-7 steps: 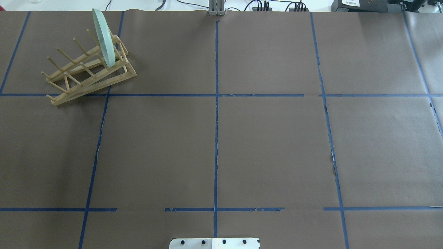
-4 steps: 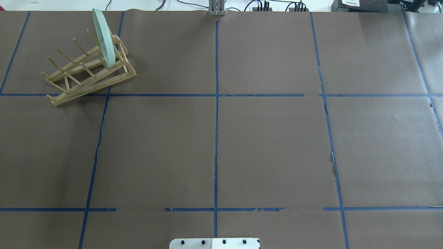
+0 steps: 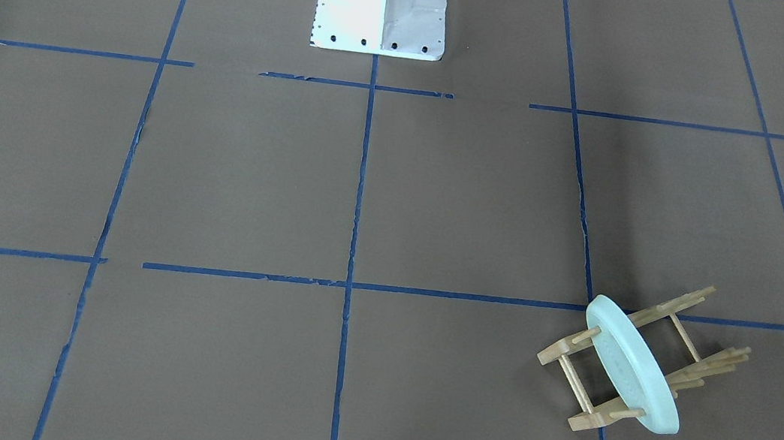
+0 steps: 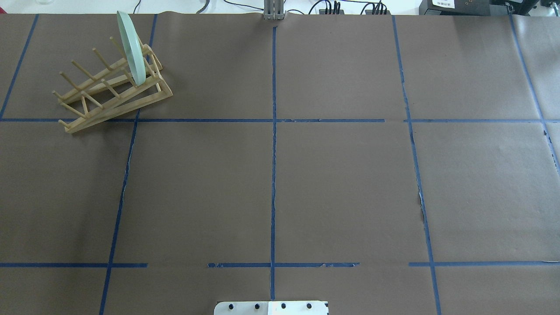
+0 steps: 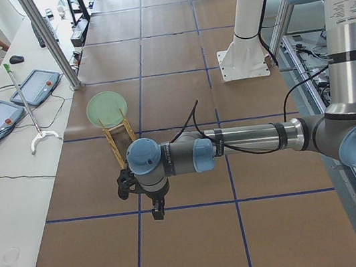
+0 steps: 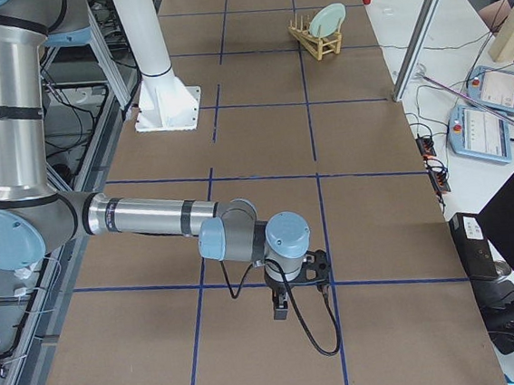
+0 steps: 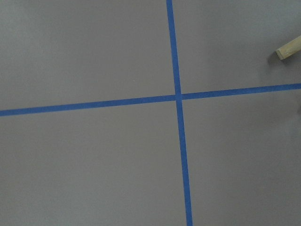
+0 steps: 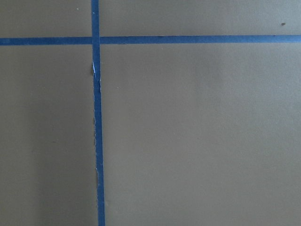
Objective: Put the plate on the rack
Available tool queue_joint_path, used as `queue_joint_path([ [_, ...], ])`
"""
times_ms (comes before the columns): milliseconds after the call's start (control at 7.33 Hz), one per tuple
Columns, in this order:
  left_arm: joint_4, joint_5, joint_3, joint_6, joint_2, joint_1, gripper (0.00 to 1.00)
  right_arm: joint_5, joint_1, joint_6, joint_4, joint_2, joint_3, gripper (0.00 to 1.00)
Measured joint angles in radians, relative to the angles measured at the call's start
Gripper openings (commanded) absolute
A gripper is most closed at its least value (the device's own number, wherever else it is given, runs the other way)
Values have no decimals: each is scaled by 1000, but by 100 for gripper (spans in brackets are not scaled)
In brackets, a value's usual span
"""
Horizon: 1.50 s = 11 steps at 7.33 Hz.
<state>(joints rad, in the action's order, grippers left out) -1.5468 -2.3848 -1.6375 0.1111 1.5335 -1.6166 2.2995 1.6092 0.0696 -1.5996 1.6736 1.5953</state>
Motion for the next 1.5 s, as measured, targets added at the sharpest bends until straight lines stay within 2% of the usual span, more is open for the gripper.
queue_joint_path([
  [1500,-4,9,-16,11,21,-3,100,0,0,1,0,0,0,100],
])
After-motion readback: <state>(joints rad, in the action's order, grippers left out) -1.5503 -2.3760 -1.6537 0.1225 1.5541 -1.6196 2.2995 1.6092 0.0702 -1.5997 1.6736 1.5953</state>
